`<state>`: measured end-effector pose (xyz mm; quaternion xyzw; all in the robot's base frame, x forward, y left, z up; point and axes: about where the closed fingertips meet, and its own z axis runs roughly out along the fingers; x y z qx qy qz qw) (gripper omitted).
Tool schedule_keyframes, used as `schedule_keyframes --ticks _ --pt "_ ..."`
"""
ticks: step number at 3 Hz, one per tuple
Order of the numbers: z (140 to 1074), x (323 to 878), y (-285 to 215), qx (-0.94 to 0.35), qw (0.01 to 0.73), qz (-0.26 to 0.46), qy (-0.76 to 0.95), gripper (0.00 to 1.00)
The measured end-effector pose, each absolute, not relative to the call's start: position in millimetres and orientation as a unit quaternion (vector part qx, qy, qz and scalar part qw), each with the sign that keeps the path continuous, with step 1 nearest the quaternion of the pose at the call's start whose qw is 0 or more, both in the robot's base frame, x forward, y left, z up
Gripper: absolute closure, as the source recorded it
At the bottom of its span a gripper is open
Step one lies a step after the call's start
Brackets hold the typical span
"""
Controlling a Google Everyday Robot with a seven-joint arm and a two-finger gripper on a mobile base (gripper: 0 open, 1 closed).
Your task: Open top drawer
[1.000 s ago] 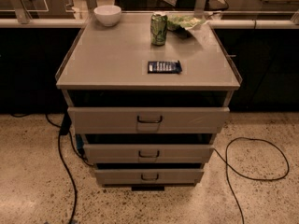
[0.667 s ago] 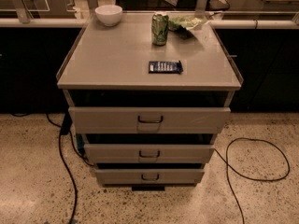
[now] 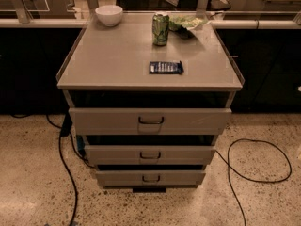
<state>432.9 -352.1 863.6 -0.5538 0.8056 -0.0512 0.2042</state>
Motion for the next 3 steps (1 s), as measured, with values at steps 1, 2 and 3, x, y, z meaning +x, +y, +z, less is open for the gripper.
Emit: schedule_keyframes --ticks 1,2,3 --pt "855 421 -345 -0.558 0.209 -0.044 0.802 0.00" --pt "830 413 -328 -0.562 0.214 -0.024 0.799 0.00" --pt "799 411 -311 -0.564 0.216 -0.009 0.797 0.00"
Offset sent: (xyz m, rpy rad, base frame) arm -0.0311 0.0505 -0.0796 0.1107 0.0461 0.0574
